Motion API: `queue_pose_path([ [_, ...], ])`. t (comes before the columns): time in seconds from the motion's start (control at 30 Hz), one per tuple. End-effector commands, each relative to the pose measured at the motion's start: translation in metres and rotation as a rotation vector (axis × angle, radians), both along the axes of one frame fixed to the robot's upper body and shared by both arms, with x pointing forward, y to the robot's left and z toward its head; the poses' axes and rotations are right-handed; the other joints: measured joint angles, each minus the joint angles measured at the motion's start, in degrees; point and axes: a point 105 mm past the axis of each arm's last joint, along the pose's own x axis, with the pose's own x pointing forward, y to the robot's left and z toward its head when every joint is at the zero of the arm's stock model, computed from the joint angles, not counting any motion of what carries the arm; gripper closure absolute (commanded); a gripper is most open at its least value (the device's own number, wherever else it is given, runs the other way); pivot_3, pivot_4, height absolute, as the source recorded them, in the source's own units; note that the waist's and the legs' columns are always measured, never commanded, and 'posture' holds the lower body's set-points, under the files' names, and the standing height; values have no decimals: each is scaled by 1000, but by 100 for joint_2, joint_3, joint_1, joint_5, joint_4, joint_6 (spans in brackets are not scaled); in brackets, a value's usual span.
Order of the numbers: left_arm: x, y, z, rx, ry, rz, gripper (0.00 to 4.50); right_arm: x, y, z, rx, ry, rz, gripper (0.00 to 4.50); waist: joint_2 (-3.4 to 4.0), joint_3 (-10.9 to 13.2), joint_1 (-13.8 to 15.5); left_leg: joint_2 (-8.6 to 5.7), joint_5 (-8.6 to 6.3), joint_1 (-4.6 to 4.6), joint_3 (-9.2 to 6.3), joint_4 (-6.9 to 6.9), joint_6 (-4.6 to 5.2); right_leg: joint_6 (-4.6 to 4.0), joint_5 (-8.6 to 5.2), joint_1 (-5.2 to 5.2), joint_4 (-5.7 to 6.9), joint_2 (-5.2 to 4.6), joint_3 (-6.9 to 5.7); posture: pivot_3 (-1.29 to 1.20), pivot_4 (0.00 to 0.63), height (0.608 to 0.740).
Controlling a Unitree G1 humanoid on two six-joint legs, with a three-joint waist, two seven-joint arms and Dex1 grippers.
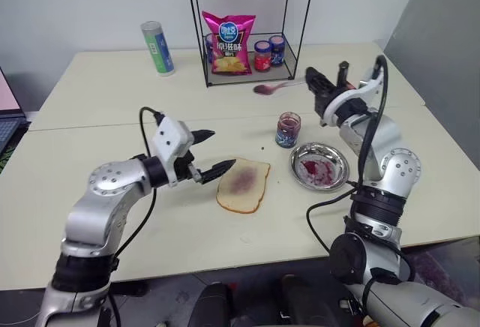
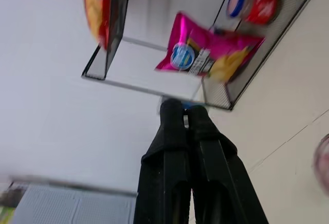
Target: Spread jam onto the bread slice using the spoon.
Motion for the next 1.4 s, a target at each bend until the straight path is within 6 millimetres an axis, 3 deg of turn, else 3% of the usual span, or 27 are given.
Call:
queue_pose_path([
  [0.03,-18,15,13,10,-41,54,0,-15,20,13,4,-52,90,4444,2,1,0,-2,0,0,-1,0,0,-2,-1,-1,1,-2,-1,0,150,740],
  [0.17,-38,24,9,24,-15,90,0,-25,28,1,-27,-43,144,4444,2,1,18,-3,0,-3,-2,-1,0,-3,-2,2,-7,-8,-2,0,150,740],
  [0.3,-56,23,4,23,22,91,0,-43,35,-15,-189,-102,213,4444,3,2,47,-14,0,-9,-4,4,0,-10,-6,2,-8,-23,-7,0,150,740],
  [0.53,-72,20,-5,37,84,59,0,-67,56,-33,-588,-309,270,4444,6,4,41,-12,0,0,-2,6,0,-44,-27,3,-5,-22,-7,0,150,740],
  [0.63,-73,20,-7,55,88,43,0,-80,71,-47,-886,-504,281,4444,5,4,44,-12,0,1,-5,0,0,-52,-33,1,-5,-20,-12,0,150,740],
  [0.7,-74,18,-10,73,91,25,0,-84,76,-53,-976,-588,289,4444,5,4,45,-12,-1,1,-6,-2,-1,-54,-35,1,-8,-21,-15,0,150,740],
  [1.07,-69,9,-13,72,90,-8,0,-80,82,-71,-1065,-688,280,4444,-1,6,51,-12,-1,1,-4,0,-1,-53,-34,1,-6,-21,-11,0,150,740],
  [1.4,-63,3,-17,66,82,-17,0,-64,65,-73,-1178,-732,201,4444,-2,6,57,-13,-1,1,-4,1,-1,-51,-33,1,-4,-21,-12,0,150,740],
])
